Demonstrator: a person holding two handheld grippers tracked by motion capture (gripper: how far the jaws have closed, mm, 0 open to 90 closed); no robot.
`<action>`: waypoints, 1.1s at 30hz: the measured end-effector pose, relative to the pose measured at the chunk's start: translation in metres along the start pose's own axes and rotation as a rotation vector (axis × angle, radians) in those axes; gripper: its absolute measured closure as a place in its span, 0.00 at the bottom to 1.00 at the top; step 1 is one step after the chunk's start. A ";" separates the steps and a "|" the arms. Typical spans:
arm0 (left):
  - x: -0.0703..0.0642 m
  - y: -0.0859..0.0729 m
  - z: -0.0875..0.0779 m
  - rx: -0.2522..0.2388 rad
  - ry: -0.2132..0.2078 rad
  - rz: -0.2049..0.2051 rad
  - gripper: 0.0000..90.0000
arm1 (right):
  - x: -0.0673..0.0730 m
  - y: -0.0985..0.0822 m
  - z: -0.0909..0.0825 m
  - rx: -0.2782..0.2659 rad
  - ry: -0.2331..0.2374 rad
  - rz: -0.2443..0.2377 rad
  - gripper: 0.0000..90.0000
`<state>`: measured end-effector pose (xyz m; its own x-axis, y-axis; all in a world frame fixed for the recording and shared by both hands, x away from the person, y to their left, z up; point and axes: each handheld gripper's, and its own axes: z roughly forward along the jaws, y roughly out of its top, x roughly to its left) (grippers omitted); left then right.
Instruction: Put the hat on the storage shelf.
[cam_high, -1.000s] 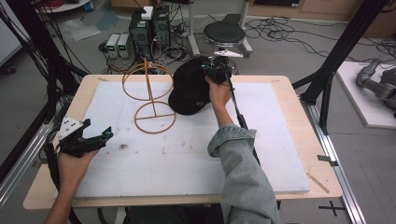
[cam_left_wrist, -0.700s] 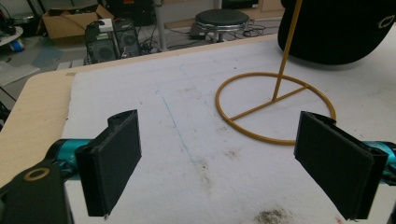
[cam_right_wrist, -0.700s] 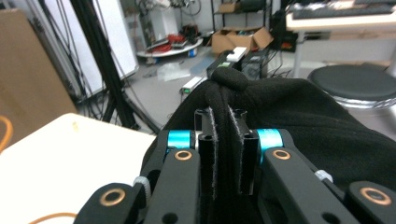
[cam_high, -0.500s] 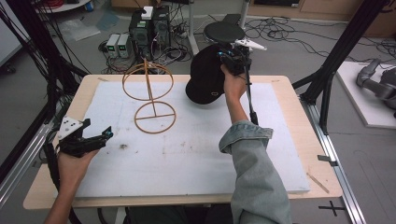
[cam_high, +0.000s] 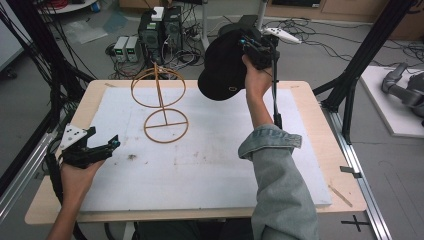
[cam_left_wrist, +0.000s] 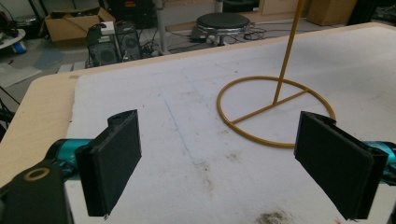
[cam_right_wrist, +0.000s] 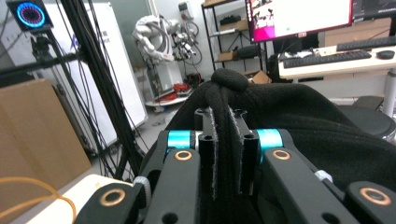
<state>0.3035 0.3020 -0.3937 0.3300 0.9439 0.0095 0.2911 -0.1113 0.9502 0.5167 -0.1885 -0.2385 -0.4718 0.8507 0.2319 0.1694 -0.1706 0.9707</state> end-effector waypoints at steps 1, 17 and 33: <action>0.000 0.000 0.000 0.000 0.000 0.000 0.17 | 0.001 0.003 -0.001 -0.003 0.005 0.009 0.94; 0.000 0.001 -0.001 -0.010 -0.001 0.001 0.17 | 0.037 0.058 -0.023 -0.106 0.121 0.046 0.94; 0.000 0.002 -0.002 -0.017 -0.001 0.001 0.17 | 0.078 0.074 -0.021 -0.140 0.314 0.140 0.94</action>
<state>0.3019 0.3027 -0.3915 0.3307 0.9437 0.0100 0.2754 -0.1066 0.9554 0.4740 -0.1451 -0.1469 -0.6986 0.6241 0.3498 0.1410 -0.3592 0.9225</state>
